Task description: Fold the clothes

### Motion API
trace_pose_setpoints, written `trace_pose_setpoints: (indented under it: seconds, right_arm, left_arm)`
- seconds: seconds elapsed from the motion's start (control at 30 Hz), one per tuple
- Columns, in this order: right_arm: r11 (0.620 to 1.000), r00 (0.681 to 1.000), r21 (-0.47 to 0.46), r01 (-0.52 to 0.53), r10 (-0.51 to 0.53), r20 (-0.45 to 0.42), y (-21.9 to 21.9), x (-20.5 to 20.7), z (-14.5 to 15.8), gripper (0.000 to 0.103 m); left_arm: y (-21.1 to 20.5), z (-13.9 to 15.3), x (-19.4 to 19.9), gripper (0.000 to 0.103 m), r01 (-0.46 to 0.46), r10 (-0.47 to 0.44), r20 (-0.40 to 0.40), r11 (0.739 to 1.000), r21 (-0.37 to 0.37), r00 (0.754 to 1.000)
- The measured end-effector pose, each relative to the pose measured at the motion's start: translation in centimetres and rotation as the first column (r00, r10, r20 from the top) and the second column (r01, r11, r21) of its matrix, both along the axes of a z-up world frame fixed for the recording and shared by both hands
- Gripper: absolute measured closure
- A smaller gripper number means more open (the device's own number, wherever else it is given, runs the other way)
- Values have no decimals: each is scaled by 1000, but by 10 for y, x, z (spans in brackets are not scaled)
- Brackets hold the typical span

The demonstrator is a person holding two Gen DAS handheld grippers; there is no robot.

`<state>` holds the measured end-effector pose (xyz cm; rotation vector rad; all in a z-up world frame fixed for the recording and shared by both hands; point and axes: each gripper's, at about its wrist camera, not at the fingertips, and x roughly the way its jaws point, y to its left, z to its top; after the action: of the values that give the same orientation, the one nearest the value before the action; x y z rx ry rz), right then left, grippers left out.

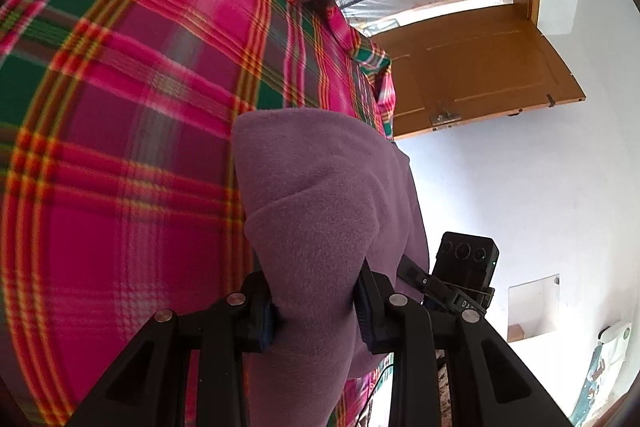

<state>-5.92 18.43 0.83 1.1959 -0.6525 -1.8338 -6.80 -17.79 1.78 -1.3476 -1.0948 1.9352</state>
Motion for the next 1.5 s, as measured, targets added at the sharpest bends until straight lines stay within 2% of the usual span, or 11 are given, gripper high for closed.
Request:
trace_pose_setpoints:
  seconds: [0.5,0.83,1.17,1.5]
  right_arm:
    - [1000,1000,-22,-19,19,10,-61,-41,-7,84]
    - [1000,1000,-24,-8,8,0,-89,-63,-10,84]
    - [1000,1000,-15,20,-20,1,-102,-83,-22,84]
    - [999,999,22,38,-39,22,-103,-92,-36,82]
  left_arm:
    - [-60,-11,-33,71,-98,98,3,995,-2,995]
    - [-78,-18,-60,71,-130,130,9,991,-15,991]
    - [-96,-22,-74,70,-141,142,20,989,-46,990]
    - [-106,-36,-74,67,-139,140,41,990,-19,989]
